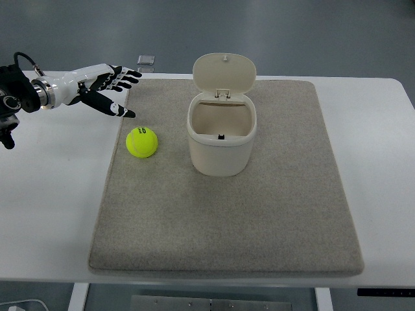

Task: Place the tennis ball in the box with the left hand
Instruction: 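Reach the left hand forward and down toward the tennis ball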

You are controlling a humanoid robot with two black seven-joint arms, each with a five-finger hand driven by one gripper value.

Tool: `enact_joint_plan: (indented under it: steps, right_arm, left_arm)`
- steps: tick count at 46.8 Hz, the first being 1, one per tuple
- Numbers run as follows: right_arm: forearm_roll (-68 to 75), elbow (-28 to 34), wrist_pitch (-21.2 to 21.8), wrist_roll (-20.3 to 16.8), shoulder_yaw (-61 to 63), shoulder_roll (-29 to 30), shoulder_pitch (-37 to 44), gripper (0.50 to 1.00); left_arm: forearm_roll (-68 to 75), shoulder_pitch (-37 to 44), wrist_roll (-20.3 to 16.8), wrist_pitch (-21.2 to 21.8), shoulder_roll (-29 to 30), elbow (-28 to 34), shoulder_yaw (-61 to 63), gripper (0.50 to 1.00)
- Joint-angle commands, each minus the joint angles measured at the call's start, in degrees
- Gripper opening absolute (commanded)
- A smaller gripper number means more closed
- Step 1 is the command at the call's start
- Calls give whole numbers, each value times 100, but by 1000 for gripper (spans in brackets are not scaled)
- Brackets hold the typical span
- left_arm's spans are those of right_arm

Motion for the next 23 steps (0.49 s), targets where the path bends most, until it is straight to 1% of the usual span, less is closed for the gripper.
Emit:
enact_joint_plan:
  steps: [1, 7, 23]
  right_arm:
    - [0, 0, 0, -5, 0, 0, 0, 938]
    - [0, 0, 0, -5, 0, 0, 0, 938]
    - [0, 0, 0, -5, 0, 0, 0, 938]
  left_arm:
    - [9, -17, 24, -1, -16, -71, 102, 921]
    - [9, -17, 68, -1, 1, -309, 138, 921]
    - [9, -17, 112, 0, -7, -467, 296, 921]
